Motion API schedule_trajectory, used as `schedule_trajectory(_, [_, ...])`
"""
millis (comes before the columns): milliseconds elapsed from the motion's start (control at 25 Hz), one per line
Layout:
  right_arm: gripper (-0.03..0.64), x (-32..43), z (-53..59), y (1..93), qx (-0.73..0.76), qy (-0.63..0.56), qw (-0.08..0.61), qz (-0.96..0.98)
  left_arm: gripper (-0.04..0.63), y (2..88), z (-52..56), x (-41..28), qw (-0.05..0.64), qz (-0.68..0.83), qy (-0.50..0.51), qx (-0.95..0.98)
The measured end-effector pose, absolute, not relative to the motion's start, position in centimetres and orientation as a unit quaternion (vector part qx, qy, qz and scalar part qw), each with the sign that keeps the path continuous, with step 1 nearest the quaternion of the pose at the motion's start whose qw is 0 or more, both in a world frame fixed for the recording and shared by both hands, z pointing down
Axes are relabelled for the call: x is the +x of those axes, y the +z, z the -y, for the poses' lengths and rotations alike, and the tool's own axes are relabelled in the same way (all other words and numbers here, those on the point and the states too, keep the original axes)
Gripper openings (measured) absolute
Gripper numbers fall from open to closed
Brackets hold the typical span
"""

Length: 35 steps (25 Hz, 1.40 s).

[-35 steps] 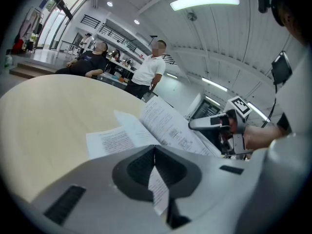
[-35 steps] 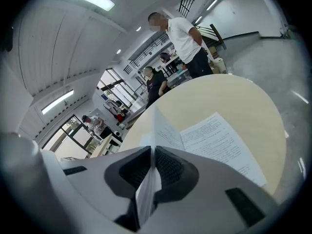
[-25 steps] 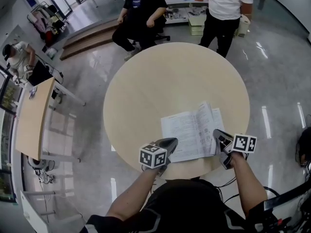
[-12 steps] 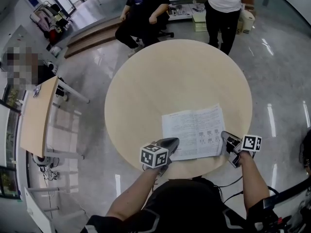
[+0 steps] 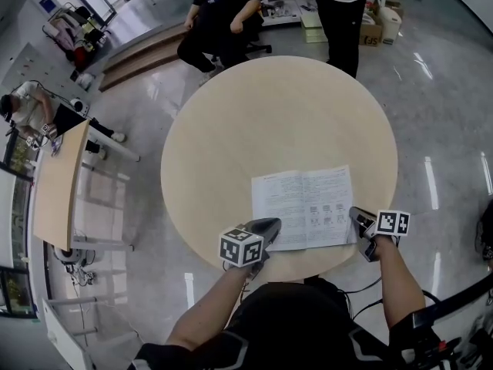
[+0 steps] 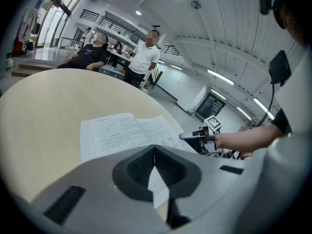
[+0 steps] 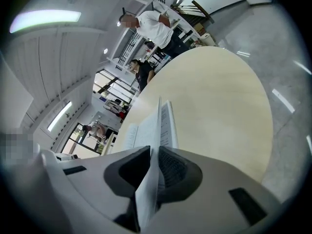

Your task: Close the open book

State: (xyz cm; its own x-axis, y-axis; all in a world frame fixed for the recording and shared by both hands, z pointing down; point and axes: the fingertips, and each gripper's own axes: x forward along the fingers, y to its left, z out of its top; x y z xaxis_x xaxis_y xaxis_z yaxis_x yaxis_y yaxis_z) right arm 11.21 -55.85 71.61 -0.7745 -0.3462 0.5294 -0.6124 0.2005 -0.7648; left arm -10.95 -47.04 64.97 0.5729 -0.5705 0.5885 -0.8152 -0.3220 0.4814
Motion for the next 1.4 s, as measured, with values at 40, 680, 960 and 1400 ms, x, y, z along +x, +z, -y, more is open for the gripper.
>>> schedule_trajectory(40, [0.04, 11.4, 55.8, 71.9, 0.319, 0.544, 0.132, 0.765, -0.006, 65.0, 47.0, -11.0, 0.388, 0.434, 0.158, 0.797])
schedule_trajectory(680, [0.046, 12.7, 55.3, 71.6, 0.377, 0.476, 0.187, 0.772, -0.006, 64.9, 45.9, -13.8, 0.39, 0.453, 0.143, 0.789])
schedule_trajectory(960, [0.046, 12.2, 55.3, 70.4, 0.392, 0.459, 0.193, 0.774, -0.006, 64.3, 45.9, -15.4, 0.387, 0.471, 0.118, 0.783])
schedule_trajectory(1400, [0.108, -2.2, 52.1, 64.6, 0.246, 0.306, 0.276, 0.877, -0.006, 64.6, 44.4, -17.7, 0.393, 0.498, 0.102, 0.766])
